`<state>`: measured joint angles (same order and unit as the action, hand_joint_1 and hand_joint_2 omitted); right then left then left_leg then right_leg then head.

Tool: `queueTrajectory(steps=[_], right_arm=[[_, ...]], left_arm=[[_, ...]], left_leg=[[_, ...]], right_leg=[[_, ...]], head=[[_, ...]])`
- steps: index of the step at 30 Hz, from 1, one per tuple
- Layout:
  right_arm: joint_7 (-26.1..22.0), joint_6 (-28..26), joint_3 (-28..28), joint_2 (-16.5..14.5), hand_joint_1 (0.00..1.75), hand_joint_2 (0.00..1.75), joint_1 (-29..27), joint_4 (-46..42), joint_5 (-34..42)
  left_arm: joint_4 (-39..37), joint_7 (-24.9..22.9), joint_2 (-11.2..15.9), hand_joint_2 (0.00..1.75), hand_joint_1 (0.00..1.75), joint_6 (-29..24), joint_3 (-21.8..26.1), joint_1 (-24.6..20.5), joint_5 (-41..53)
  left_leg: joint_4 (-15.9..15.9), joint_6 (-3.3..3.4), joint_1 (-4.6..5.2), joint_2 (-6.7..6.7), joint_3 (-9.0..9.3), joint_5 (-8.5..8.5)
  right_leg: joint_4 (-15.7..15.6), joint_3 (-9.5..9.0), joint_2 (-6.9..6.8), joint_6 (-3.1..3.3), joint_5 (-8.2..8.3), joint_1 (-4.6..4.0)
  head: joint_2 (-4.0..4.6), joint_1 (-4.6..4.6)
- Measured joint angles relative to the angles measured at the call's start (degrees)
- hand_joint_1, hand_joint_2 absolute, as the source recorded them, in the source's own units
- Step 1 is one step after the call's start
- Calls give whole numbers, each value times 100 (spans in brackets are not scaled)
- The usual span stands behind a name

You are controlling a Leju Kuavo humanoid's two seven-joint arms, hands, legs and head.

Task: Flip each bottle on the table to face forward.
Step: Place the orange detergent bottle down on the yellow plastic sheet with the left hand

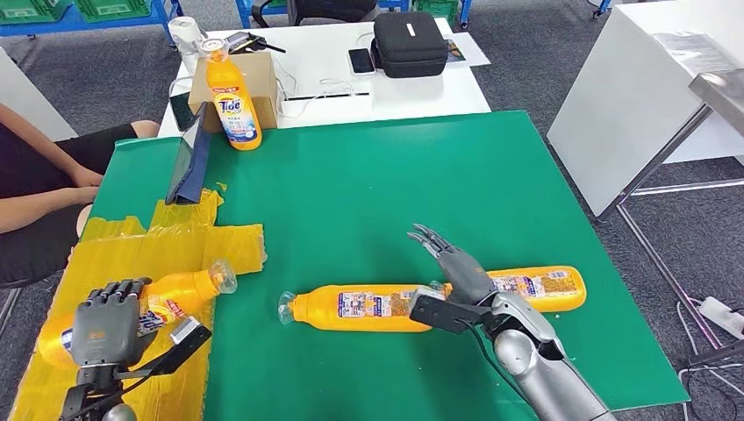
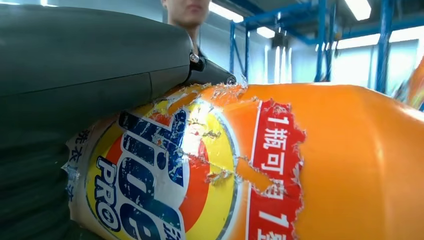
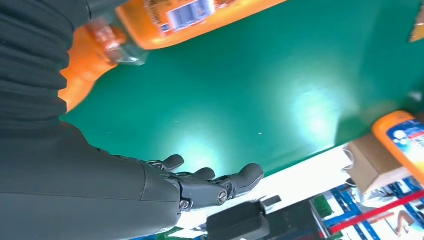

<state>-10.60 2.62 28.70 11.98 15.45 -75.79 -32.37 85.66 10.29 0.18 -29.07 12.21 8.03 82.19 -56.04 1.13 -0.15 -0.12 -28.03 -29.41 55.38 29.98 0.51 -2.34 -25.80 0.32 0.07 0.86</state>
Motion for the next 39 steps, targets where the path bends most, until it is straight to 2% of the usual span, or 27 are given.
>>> queueTrajectory(steps=[10, 12, 15, 16, 19, 20, 24, 27, 34, 39], right_arm=[[37, 103, -14, 133, 0, 175, 4, 1, 3], [44, 178, 2, 148, 0, 175, 35, 16, 17], [18, 304, 58, 161, 0, 175, 201, 153, 64], [-1, 337, 96, 153, 0, 175, 290, 240, 75], [-47, 387, 284, 72, 0, 175, 622, 624, 86], [-55, 391, 366, 24, 0, 175, 745, 779, 86], [-65, 414, 777, -302, 0, 175, 1219, 1455, 72], [-72, 415, 1080, -623, 0, 175, 1489, 1946, 59], [-63, 481, 1667, -1303, 0, 175, 1821, 2819, 4], [-63, 575, 1971, -1558, 0, 175, 1918, 3165, 2]], left_arm=[[-493, -169, 261, 175, 175, 348, -110, -52, 138], [-598, -65, 356, 175, 175, 631, -191, -84, -35], [-831, 410, 608, 175, 175, 1072, -375, -187, -753], [-911, 588, 697, 175, 134, 1193, -441, -224, -1010], [-1127, 1008, 956, 44, 3, 1538, -679, -325, -1668], [-1197, 1099, 1037, 0, 0, 1680, -759, -370, -1871], [-1436, 1363, 1340, 0, 0, 2234, -1061, -557, -2628], [-1510, 1500, 1496, 0, 0, 2416, -1213, -631, -3047], [-1519, 1548, 1643, 0, 0, 2546, -1374, -675, -3286], [-1519, 1532, 1662, 0, 0, 2547, -1409, -677, -3312]], left_leg=[[0, 0, -1, 0, -1, 0], [0, 0, 0, 0, -2, 0], [1, 1, 3, 4, 1, 2], [2, 1, 4, 5, 4, 3], [3, -1, 6, 13, 11, 13], [3, -2, 6, 19, 13, 16], [4, -10, 7, 28, 25, 27], [4, -13, 7, 33, 37, 32], [4, -19, 7, 40, 38, 38], [4, -19, 11, 44, 38, 39]], right_leg=[[1, 0, 0, 0, 0, 0], [1, -1, -2, 0, 0, 1], [1, -9, -11, 0, 0, 7], [2, -13, -14, 0, 0, 8], [4, -26, -22, 0, 0, 10], [5, -29, -27, 0, 0, 11], [21, -41, -35, 1, 0, 13], [29, -42, -42, 1, 0, 13], [37, -42, -51, 2, 0, 13], [36, -44, -55, 2, 0, 18]], head=[[0, -1], [0, 0], [0, 2], [0, 2], [0, 2], [0, 2], [0, 2], [0, 2], [0, 2], [0, 1]])
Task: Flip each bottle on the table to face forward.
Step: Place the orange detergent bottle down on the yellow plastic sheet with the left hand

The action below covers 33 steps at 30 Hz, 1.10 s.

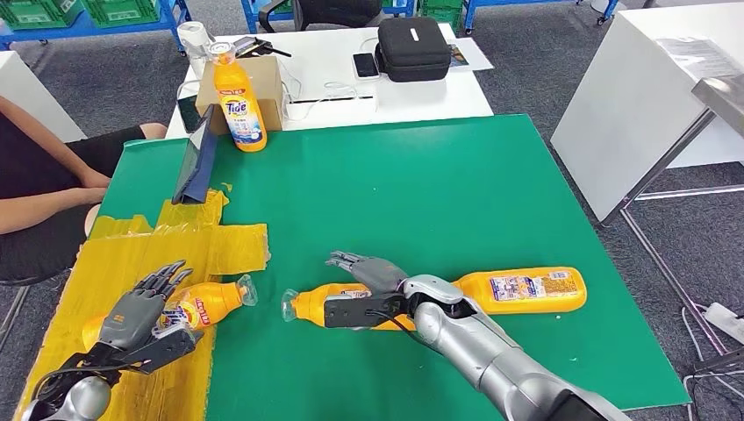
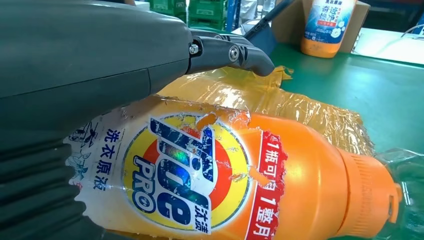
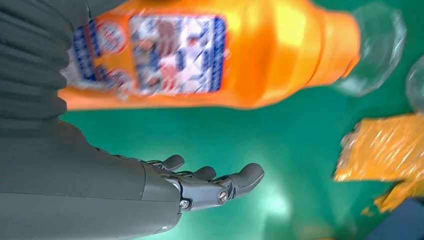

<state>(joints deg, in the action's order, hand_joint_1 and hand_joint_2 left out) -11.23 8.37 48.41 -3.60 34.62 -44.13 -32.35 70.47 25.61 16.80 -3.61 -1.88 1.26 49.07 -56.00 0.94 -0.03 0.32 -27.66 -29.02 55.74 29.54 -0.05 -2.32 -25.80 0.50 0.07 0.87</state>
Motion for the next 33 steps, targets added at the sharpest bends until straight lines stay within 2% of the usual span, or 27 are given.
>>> queueTrajectory(steps=[4, 11, 15, 21, 29, 33], right_arm=[[39, 130, 189, -70, 0, 175, 81, 179, -64], [450, 225, 719, -82, 0, 175, 297, 449, -442], [729, 334, 957, -94, 175, 175, 427, 576, -667], [1186, 447, 1309, -75, 175, 175, 610, 801, -975], [1249, 562, 1381, 264, 175, 175, 753, 714, -906], [1282, 473, 1371, 393, 175, 175, 741, 596, -770]], left_arm=[[1, 29, 3, 0, 0, 4, -2, 8, -149], [104, 204, -78, 0, 0, 60, 105, 126, -553], [221, 254, -188, 0, 0, 113, 216, 198, -693], [637, 485, -668, 0, 0, 531, 714, 415, -1211], [1166, 677, -1241, 0, 0, 1152, 1433, 715, -1637], [1345, 749, -1454, 0, 0, 1730, 1708, 823, -2207]], left_leg=[[0, 1, 9, 1, 1, 1], [0, 1, 12, 2, 1, 1], [0, 1, 13, 1, 3, 1], [0, 2, 18, 1, 12, 1], [-2, 7, 27, -1, 14, 4], [-2, 7, 26, -1, 8, 4]], right_leg=[[0, -1, -1, 0, 0, 9], [1, -1, -1, 0, 0, 12], [0, -1, -1, 0, 0, 12], [-3, -7, -1, 0, 0, 14], [-4, -7, -1, -2, 2, 20], [-4, 0, 0, -2, 2, 17]], head=[[0, 0], [0, 0], [0, 0], [0, 0], [0, -1], [0, -1]])
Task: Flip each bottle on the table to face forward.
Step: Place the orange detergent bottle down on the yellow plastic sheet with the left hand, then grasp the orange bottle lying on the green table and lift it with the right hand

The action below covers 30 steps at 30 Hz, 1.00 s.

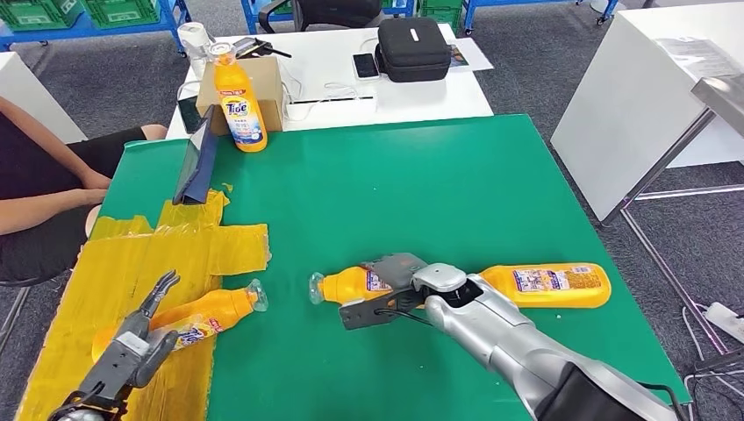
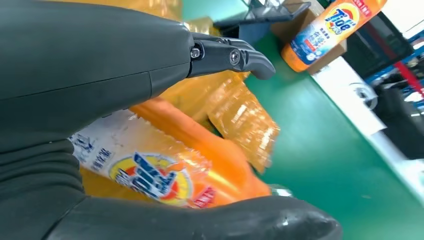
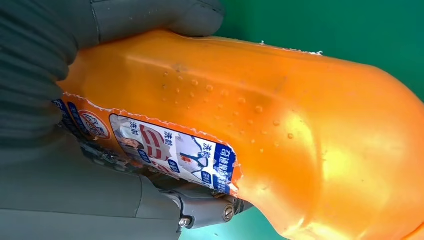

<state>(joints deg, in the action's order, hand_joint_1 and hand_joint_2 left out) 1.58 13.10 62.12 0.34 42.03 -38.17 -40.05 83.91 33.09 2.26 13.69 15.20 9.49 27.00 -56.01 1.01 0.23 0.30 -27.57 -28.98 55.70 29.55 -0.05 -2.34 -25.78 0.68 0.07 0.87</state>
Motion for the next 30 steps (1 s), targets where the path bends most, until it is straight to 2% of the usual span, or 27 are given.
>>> queueTrajectory(steps=[3, 9, 12, 16, 18, 20, 25, 30], right_arm=[[3, -121, -37, 47, 175, 175, -42, -64, 80], [3, -173, -68, 95, 175, 175, -76, -131, 126], [-209, -413, -188, 96, 175, 175, -166, -216, 424], [-916, -1253, -825, 11, 175, 175, -754, -869, 1267], [-1093, -1553, -1241, -126, 175, 175, -1185, -1438, 1467], [-1137, -1633, -1527, -255, 175, 175, -1515, -1886, 1516], [-1251, -1578, -1909, -619, 175, 175, -2148, -2704, 1453], [-1340, -1597, -1889, -999, 175, 175, -2519, -3045, 1235]], left_arm=[[120, 0, -136, 0, 0, 326, 171, 58, -352], [237, -2, -272, 0, 0, 412, 343, 104, -442], [272, -29, -336, 0, 0, 720, 414, 116, -776], [510, -311, -554, 175, 0, 1691, 537, 195, -1948], [708, -567, -717, 175, 0, 2147, 551, 253, -2648], [884, -756, -853, 175, 0, 2347, 518, 315, -3069], [1392, -953, -1151, 175, 0, 2158, 64, 541, -3415], [1815, -954, -1234, 175, 0, 1883, -599, 720, -3423]], left_leg=[[0, 0, -1, -3, -10, 0], [0, 0, -1, -6, -18, 0], [0, 0, -3, -5, -23, 0], [0, 1, -8, -10, -32, -2], [0, 1, -8, -9, -42, -3], [-1, 1, -8, -2, -56, -3], [0, 1, -8, -9, -77, -3], [0, 1, -8, -8, -78, -3]], right_leg=[[1, 11, 1, 0, 0, -2], [1, 20, 2, 0, 0, -2], [1, 22, 2, 0, 0, -2], [2, 32, 8, 0, 0, -4], [2, 45, 9, 0, 0, -5], [1, 58, 4, 0, -1, -5], [1, 77, 3, 0, -1, -5], [1, 77, 4, 0, -1, -4]], head=[[0, -1], [0, -1], [0, -1], [0, -2], [-1, 0], [-1, -1], [0, -1], [0, -1]])
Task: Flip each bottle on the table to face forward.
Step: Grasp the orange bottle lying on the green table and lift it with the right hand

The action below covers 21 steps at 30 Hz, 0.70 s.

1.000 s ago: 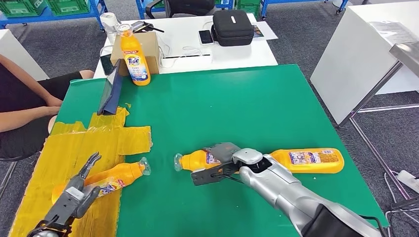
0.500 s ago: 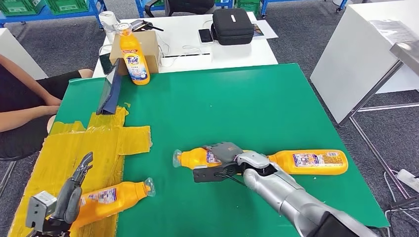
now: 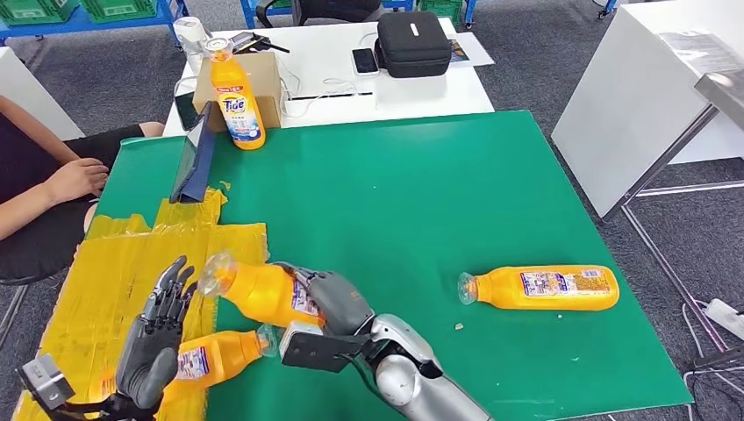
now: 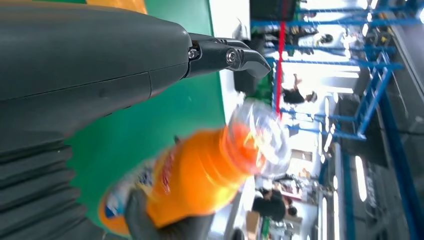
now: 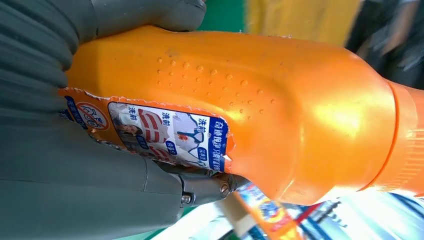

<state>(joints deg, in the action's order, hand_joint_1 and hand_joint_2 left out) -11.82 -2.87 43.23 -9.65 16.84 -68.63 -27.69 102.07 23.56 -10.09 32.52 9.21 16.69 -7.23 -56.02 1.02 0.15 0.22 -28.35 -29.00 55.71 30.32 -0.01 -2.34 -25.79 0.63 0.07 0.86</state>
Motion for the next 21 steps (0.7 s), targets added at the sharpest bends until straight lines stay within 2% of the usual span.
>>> queueTrajectory(steps=[8, 21], right_arm=[[-29, -10, 98, -267, 175, 175, -149, -76, -32], [-41, 8, 205, -412, 175, 175, -223, -24, -21]], left_arm=[[313, 40, 3, 175, 0, -156, -583, 159, -97], [456, 44, 80, 175, 0, -303, -1259, 200, -508]], left_leg=[[0, 0, 0, 0, 1, 0], [0, 0, 0, 1, 0, 0]], right_leg=[[0, -2, 0, 0, 0, 0], [0, -1, 0, 0, 0, 0]], head=[[0, -1], [0, -1]])
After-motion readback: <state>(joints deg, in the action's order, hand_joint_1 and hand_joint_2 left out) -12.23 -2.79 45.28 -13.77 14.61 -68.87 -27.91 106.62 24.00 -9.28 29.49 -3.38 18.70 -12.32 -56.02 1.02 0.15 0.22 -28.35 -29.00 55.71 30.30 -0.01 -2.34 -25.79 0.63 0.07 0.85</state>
